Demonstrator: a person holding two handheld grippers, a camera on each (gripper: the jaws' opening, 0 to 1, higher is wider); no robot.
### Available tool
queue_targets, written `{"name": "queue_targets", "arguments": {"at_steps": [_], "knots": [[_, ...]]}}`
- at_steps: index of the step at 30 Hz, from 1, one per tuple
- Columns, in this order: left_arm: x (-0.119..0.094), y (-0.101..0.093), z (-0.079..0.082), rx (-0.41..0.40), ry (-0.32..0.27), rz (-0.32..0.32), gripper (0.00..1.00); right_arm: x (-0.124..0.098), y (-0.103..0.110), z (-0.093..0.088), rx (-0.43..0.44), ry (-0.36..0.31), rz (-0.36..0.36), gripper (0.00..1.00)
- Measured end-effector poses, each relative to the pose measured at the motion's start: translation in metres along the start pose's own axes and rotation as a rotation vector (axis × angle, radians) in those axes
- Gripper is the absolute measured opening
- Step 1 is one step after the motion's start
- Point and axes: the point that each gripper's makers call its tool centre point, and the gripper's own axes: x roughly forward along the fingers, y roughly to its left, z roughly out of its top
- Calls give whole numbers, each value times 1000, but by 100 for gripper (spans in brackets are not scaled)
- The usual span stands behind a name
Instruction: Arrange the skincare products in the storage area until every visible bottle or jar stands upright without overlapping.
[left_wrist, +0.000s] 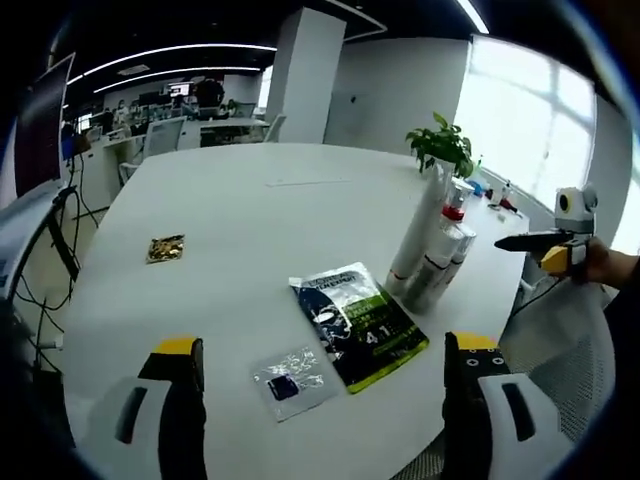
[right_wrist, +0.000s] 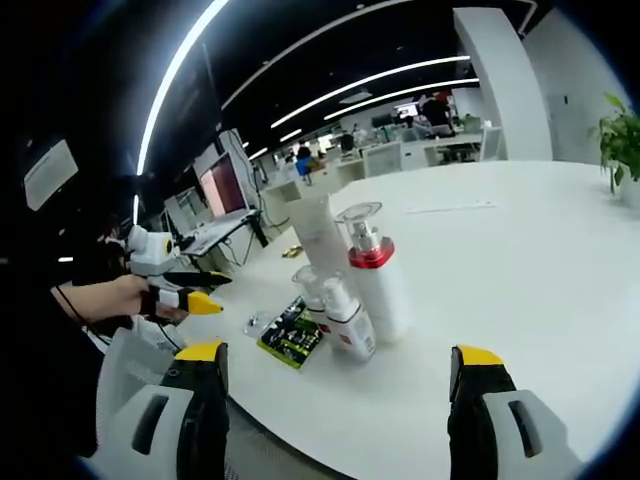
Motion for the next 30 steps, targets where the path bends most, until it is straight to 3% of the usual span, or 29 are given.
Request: {"name": "queue_targets", "arguments": {"at_steps": [5,8,13,20,22,30], "knots": [[5,20,4,-5,15,19,91,1,-2,-1,9,4,-7,97],[8,24,15,-35,-28,22,87,1,-3,-1,12,4,-11,97],[14,36,23,-40,-36,54,83,1,-5,0,21,0,-18,97],[28,56,26,-37,11,97,84,7,-8,-4,35,8,-22,98],[34,64,30,-36,17,108,83,12,-10,-12,44,54,-20,98],[51,103,35,-34,76,181,84,10,-12,-10,53,38,-29,98]]}}
